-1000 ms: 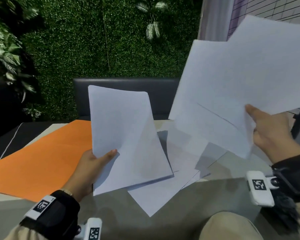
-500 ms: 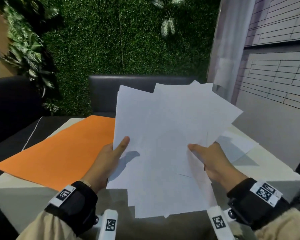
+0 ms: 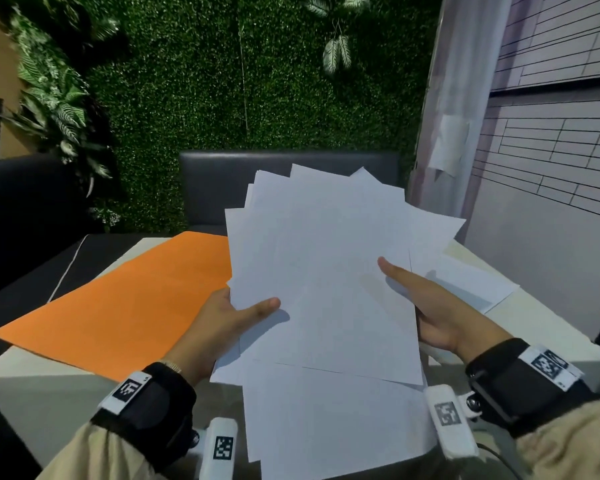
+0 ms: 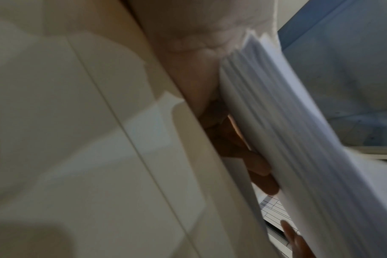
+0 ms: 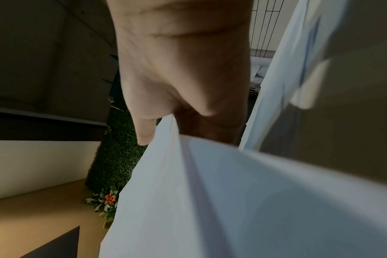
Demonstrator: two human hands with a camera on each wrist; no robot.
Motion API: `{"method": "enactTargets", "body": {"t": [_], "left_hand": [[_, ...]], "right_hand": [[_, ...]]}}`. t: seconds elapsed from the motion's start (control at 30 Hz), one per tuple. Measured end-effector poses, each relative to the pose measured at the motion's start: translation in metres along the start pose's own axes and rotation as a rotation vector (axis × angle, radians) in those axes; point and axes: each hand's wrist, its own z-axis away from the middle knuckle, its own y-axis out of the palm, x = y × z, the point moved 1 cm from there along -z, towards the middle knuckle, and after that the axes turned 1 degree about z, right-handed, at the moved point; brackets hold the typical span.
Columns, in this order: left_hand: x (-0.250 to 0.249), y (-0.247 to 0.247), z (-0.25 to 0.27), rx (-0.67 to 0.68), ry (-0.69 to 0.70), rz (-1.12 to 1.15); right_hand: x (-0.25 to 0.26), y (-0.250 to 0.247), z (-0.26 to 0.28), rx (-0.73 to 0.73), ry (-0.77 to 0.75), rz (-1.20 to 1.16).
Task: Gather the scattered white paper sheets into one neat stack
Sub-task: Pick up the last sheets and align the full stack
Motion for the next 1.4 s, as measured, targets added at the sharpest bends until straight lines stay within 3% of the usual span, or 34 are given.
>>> {"method": "enactTargets", "body": {"t": [0.17, 0.3, 0.5, 0.63, 0.8, 0.9, 1.07, 1.27, 1.4], "left_hand": [[-0.009, 0.004, 0.007, 0.034, 0.065, -0.007], [-0.033, 0.006, 0.003, 0.010, 0.158, -0.034], [-0.083, 0.012, -0.001, -0.179, 0.385, 0.015], [-0.105, 0.016, -0.006, -0.226, 0.501, 0.017], [-0.085, 0.011, -0.012, -0.189, 0.377, -0.072], [-0.073, 0.003, -0.013, -0.141, 0.359, -0.131], [-0.077, -0.004, -0.019, -0.133, 0.393, -0.138], [-0.107, 0.006, -0.022, -0.147, 0.535, -0.330], [-0.114, 0.003, -0.021, -0.192, 0.547, -0.357]], "right_hand": [[0.022, 0.011, 0.006, 0.066, -0.017, 0.108], [0.033, 0.020, 0.008, 0.042, -0.154, 0.145], [0.070, 0.041, 0.021, -0.124, -0.606, 0.054], [0.091, 0.055, 0.025, -0.216, -0.851, 0.143], [0.063, 0.050, 0.005, -0.298, -0.847, 0.074], [0.042, 0.038, -0.002, -0.325, -0.763, -0.006], [0.046, 0.039, 0.000, -0.296, -0.719, -0.061], [0.063, 0.055, -0.001, -0.277, -0.816, -0.099], [0.066, 0.055, 0.000, -0.272, -0.837, -0.123]]}}
